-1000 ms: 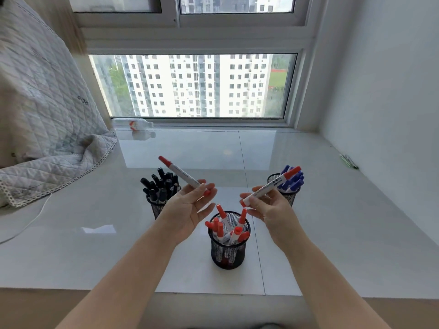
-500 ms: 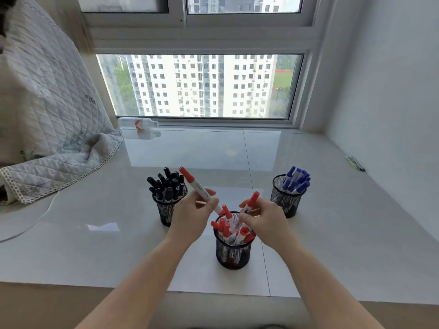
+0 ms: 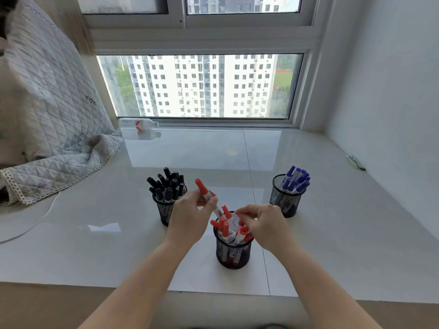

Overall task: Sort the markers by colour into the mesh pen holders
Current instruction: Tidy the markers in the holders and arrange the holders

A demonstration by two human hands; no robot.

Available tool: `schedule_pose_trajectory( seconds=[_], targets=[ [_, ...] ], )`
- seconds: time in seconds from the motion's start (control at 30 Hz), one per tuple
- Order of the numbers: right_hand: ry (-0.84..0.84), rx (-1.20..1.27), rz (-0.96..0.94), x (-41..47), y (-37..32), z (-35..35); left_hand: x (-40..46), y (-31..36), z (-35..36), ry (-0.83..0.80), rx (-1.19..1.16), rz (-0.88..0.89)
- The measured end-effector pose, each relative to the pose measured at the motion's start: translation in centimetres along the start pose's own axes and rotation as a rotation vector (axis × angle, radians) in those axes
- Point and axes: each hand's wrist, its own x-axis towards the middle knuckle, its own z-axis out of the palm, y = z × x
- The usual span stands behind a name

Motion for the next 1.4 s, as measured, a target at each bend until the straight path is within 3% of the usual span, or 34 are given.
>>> schedule_pose_trajectory(
  seconds=[0.17,0.47,0.83,0.97,1.2,1.4],
  targets=[
    [0.007,0.087,0.037,-0.7,0.5,0.0,-0.7,0.1,0.1,0.028,-0.024,-0.010],
    [0.102,0.229,0.094,-2.8,2.1,0.6,-1.7,0.0,0.4,0.051,0.141,0.152],
    [0.149,0.324,0.019,-4.3,2.5,1.2,-2.1,-0.9,1.3,-0.091,0.224,0.322],
    [0.125,0.296,-0.050,-5.0,3.0,1.3,-2.4,-1.8,1.8,-0.200,0.211,0.273],
    [0.122,0.233,-0.070,-5.0,3.1,1.5,-4.4,-2.8,3.2,-0.203,0.036,0.163],
    [0.237,0.466,0.043,-5.2,3.2,1.6,-7.2,-4.6,6.3,-0.260,-0.250,-0.100]
  ],
)
